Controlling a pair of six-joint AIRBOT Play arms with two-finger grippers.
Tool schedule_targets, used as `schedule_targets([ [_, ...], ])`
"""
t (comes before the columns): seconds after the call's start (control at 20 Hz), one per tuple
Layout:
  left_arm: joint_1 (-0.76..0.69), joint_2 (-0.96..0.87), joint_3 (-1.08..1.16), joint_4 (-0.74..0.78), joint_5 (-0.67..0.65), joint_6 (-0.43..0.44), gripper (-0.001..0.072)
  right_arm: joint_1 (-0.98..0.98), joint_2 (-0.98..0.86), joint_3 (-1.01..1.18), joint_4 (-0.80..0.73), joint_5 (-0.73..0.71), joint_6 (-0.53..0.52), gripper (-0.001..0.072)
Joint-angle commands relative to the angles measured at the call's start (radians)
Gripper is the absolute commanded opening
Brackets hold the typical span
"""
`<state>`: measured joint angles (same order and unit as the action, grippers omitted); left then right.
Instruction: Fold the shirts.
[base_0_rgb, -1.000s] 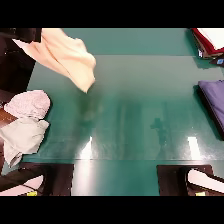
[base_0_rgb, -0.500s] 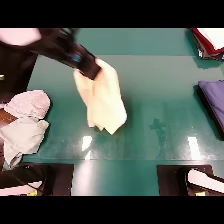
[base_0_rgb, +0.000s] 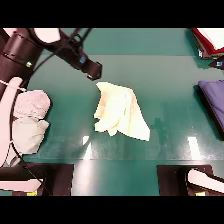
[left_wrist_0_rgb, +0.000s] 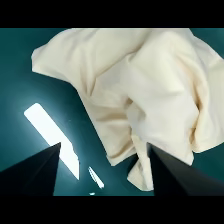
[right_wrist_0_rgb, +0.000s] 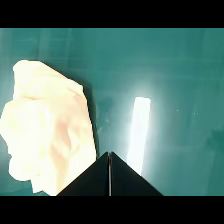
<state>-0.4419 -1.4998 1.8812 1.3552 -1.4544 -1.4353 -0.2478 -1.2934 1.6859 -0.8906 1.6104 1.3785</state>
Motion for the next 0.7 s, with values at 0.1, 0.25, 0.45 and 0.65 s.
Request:
schedule_targets([
  [0.1,0.095,0.011,-0.295,-0.2,0.026,0.019,0.0619,0.001,0.0,-0.005,0.0,-0.011,0.0,0.0017],
  [0.25,0.095,0.011,-0.534,-0.248,0.144,0.056,0.0619,0.001,0.0,-0.005,0.0,-0.01,0.0,0.0017],
  [0.45,0.114,0.01,-0.708,-0.261,0.314,0.056,0.0619,0.001,0.0,-0.005,0.001,-0.009,0.0,0.0017],
  [0.65,0.114,0.006,-0.806,-0.367,0.465,0.107,0.0619,0.003,0.0,-0.005,0.001,-0.001,0.0,0.0017],
])
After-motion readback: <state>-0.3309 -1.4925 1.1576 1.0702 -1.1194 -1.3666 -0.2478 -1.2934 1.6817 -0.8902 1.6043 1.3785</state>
